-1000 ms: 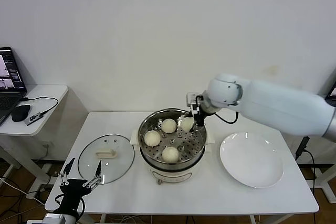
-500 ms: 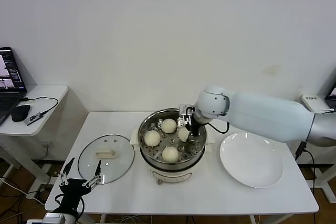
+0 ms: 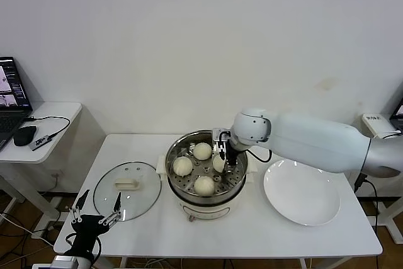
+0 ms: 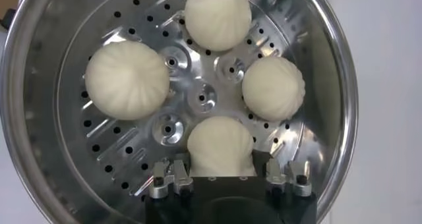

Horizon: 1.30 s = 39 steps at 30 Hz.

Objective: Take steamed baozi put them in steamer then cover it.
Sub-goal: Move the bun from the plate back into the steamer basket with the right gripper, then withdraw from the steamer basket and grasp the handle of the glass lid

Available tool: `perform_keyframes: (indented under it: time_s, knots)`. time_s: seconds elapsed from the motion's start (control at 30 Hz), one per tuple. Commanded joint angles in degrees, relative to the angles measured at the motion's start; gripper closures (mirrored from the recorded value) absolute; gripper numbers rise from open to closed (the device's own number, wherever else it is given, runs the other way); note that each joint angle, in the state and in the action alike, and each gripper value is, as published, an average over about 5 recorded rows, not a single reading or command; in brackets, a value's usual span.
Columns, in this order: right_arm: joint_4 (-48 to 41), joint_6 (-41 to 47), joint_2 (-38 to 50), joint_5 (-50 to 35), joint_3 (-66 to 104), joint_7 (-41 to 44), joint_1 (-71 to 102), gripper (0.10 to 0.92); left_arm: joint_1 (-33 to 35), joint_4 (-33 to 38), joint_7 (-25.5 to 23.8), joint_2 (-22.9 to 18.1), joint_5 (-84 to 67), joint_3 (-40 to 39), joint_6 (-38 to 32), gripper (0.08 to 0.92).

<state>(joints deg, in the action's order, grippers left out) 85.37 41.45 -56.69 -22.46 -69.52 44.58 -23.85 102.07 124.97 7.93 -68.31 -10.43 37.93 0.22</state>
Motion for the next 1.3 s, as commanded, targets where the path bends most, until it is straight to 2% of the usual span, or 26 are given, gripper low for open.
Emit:
perform_keyframes:
  time_s: [0.03,0.2,0.33,0.53,0.7,0.87,1.03,1.17,1.3]
  knots:
    - [1.17,0.25,0.99,0.33,1.08,0.53,-0.6,0.313,0.12,-0.02,0.01,-0.03,0.02,-0.05,-0.05,0.177]
    - [4.53,0.24,4.37,-0.6,3.76,0.0,-1.96,0.213,-0.07,-0.1,0.01,0.06,-0.05,0.0,-0.05,0.177]
    - [8.84,0.2,8.16,-2.99,6.54,-4.06,-1.41,0.203,-0.47,-0.35,0.02,0.12,-0.07,-0.16,-0.04,0.177]
    - [16.94,-2.56,16.44,-12.73,14.1,-25.63,6.23,0.203,-1.05,-1.0,0.01,0.16,-0.03,-0.29,-0.05,0.177]
    - [22.29,-11.02,23.7,-11.45,30.01,-39.69,25.74,0.203,-1.36,-1.48,0.01,-0.08,0.19,-0.55,-0.1,0.177]
    - [24.79,-20.94,25.61,-9.47,52.03,-47.0,51.31,0.203,-1.88,-1.95,0.28,-0.59,0.61,-0.94,-0.78,0.177]
    - [23.49,-34.66,19.09,-2.06,72.28,-48.51,73.06,0.203,-2.42,-3.08,0.99,-1.09,2.0,-1.28,-1.26,0.177]
    - [20.92,-45.99,7.17,6.18,87.26,-45.38,87.05,0.203,-2.85,-4.9,2.67,-1.26,5.29,-1.84,-0.74,0.177]
    - [19.67,-52.26,-5.06,10.83,96.84,-41.46,95.22,0.203,-3.39,-7.29,3.69,-1.86,8.34,-1.94,-2.25,0.177]
